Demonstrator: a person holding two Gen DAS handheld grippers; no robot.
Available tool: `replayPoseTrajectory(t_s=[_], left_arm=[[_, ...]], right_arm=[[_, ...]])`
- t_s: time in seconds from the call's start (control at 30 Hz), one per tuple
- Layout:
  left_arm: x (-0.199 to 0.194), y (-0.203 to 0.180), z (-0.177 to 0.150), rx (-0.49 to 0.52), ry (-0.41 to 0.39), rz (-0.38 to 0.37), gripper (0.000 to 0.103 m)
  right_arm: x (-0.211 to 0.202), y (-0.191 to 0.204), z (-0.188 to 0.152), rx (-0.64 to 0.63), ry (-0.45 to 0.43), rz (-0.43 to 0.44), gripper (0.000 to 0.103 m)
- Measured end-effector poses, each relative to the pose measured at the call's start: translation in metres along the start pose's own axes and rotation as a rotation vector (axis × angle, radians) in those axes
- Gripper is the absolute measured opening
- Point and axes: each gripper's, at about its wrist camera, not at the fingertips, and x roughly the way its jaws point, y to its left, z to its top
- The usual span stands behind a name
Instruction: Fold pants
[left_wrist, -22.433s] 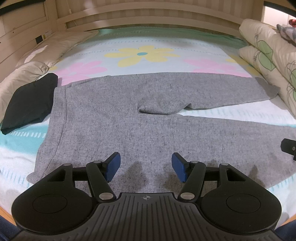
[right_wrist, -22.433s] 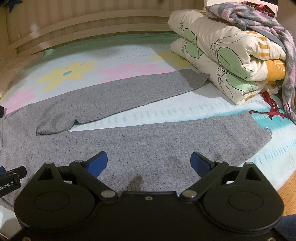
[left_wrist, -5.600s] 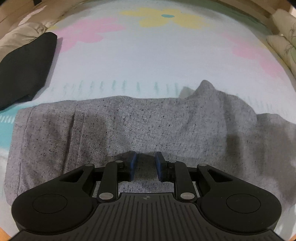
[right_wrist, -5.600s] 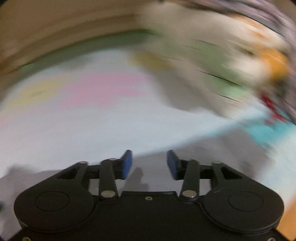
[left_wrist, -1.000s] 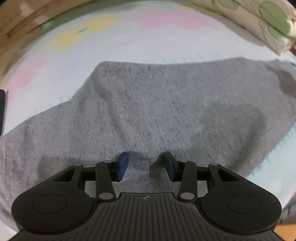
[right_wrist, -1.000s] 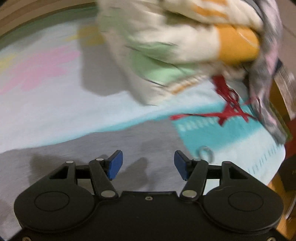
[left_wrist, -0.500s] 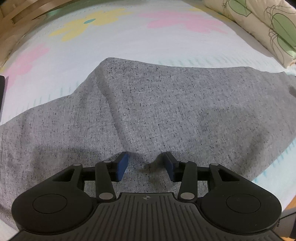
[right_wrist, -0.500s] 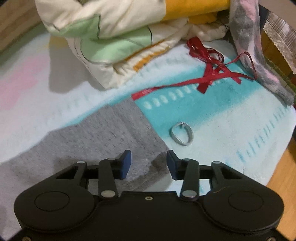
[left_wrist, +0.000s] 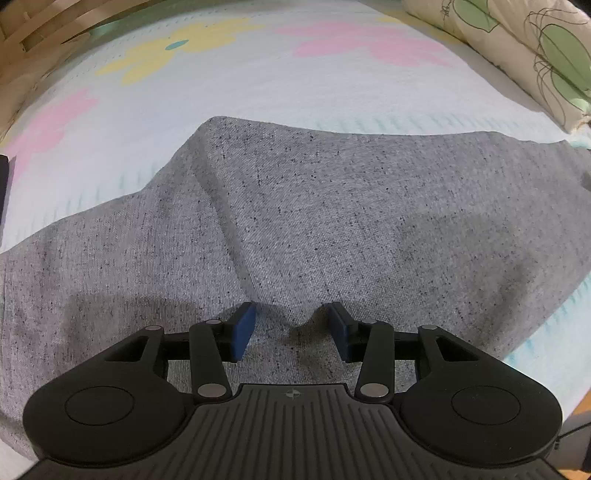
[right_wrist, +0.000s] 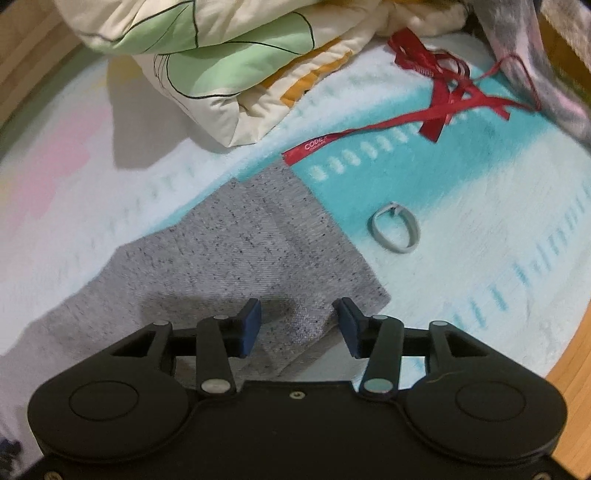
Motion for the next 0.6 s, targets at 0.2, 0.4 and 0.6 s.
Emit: replayPoseTrajectory(t_s=[0.2,0.4,0.6], left_arm=[[0.000,0.000,-0.001,0.003,-0.002,0.000,0.043],[0.000,0.000,-0.001,0.007,-0.004,-0.001,0.043],[-0.013,0.002,0.000,-0.009,-0.058,-0.028,0.043]], right_arm=[[-0.003,-0.003,0.002,0.078,0.010,0.078,0.035],[0.007,0.013,-0.003,0.032,0.023,0.017,0.049],[0.004,0.056,-0.008,-0.177,-0.028,-0.192,0.015]])
